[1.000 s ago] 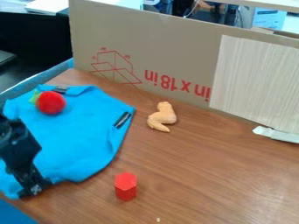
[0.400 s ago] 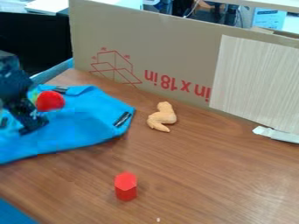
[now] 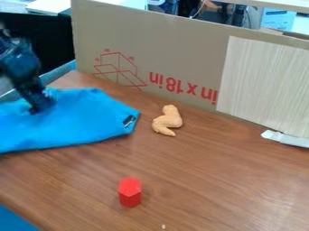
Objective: Fold the cloth from bottom right to top left
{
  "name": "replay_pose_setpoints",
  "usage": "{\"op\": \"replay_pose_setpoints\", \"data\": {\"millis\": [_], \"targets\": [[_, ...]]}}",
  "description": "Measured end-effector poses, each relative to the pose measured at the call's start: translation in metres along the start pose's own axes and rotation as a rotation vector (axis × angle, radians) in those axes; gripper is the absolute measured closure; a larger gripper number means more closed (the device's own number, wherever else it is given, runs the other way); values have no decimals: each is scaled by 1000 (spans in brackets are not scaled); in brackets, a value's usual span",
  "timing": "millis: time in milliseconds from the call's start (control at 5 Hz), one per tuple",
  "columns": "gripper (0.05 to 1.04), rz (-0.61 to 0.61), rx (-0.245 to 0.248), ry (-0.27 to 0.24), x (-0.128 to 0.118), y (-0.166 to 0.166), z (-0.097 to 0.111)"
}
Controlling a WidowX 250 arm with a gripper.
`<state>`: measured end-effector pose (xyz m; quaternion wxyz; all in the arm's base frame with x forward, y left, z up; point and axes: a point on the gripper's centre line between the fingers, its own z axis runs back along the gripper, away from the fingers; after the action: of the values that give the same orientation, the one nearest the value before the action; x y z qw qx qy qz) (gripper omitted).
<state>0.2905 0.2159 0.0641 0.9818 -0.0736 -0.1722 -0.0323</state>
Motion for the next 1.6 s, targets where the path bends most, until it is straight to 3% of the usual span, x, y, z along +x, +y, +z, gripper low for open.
{"op": "replay_pose_setpoints", "data": {"millis": [400, 1000, 1200, 1400, 1600], "targets": [[1025, 89, 9, 2, 40, 36, -3], [1025, 153, -25, 47, 70, 64, -8], [1004, 169, -12, 54, 76, 73, -8], [850, 173, -4, 62, 77, 77, -8], [585, 176, -5, 76, 76, 78, -9]]}}
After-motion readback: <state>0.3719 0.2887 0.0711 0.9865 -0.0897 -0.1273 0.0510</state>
